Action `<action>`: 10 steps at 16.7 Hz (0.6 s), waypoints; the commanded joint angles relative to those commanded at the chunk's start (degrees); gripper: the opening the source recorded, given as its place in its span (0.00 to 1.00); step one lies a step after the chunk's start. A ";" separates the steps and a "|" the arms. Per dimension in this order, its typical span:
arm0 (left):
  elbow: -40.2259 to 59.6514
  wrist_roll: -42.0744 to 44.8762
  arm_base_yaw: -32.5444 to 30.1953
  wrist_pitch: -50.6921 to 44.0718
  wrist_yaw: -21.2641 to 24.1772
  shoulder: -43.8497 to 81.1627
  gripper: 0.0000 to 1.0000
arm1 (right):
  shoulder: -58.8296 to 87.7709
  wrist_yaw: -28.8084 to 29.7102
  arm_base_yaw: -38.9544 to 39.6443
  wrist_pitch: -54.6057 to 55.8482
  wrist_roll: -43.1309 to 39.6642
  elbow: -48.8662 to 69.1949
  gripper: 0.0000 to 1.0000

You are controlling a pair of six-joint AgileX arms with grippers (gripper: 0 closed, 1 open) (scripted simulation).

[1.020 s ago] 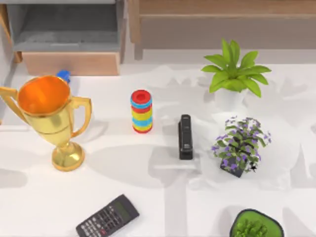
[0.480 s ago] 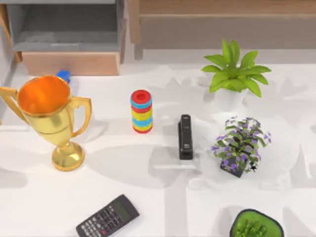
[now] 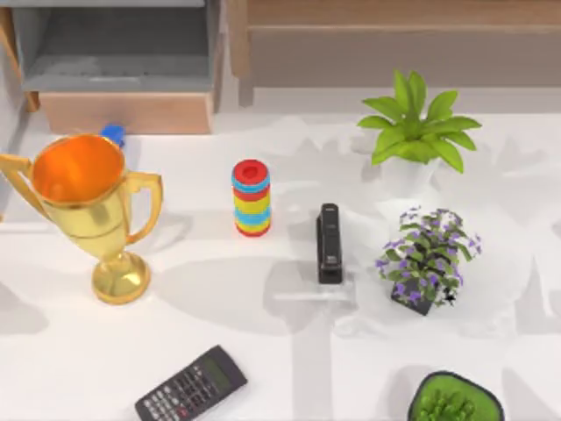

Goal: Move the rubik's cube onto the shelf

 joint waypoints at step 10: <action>-3.09 0.18 2.46 1.85 2.56 -1.10 1.00 | 0.00 0.00 0.00 0.00 0.00 0.00 1.00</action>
